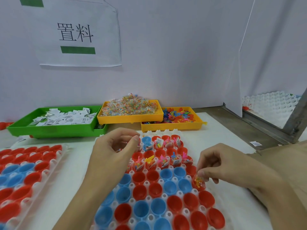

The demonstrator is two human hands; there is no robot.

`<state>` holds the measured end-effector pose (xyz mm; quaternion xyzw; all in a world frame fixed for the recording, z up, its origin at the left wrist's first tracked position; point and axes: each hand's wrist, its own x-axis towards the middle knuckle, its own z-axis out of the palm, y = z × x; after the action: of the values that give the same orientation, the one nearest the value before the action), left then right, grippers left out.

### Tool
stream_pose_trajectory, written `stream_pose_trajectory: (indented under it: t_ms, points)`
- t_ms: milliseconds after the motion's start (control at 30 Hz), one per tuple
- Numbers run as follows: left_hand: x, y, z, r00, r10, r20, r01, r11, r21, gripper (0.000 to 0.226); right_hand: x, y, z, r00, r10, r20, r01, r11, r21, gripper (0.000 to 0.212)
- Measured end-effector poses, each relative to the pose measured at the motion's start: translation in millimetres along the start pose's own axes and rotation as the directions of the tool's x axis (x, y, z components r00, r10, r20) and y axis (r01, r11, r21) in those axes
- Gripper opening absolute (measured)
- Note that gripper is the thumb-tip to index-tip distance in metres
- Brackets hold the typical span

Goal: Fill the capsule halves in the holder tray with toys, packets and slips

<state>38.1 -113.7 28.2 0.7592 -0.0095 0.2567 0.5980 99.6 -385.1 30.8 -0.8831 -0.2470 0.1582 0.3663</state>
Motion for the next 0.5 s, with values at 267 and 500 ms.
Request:
stream_pose_trajectory:
  t_ms: [267, 500]
  points:
    - [2.8, -2.5, -2.1, 0.999, 0.038, -0.020, -0.037, 0.998, 0.048, 0.028, -2.9, -5.0, 4.9, 0.999, -0.043, 0.018, 0.044, 0.999, -0.026, 0.016]
    - [2.5, -2.1, -1.2, 0.998, 0.059, -0.003, -0.058, 0.997, 0.055, 0.033, -3.0, -8.0, 7.9, 0.999, -0.038, -0.015, 0.037, 0.997, -0.069, 0.014]
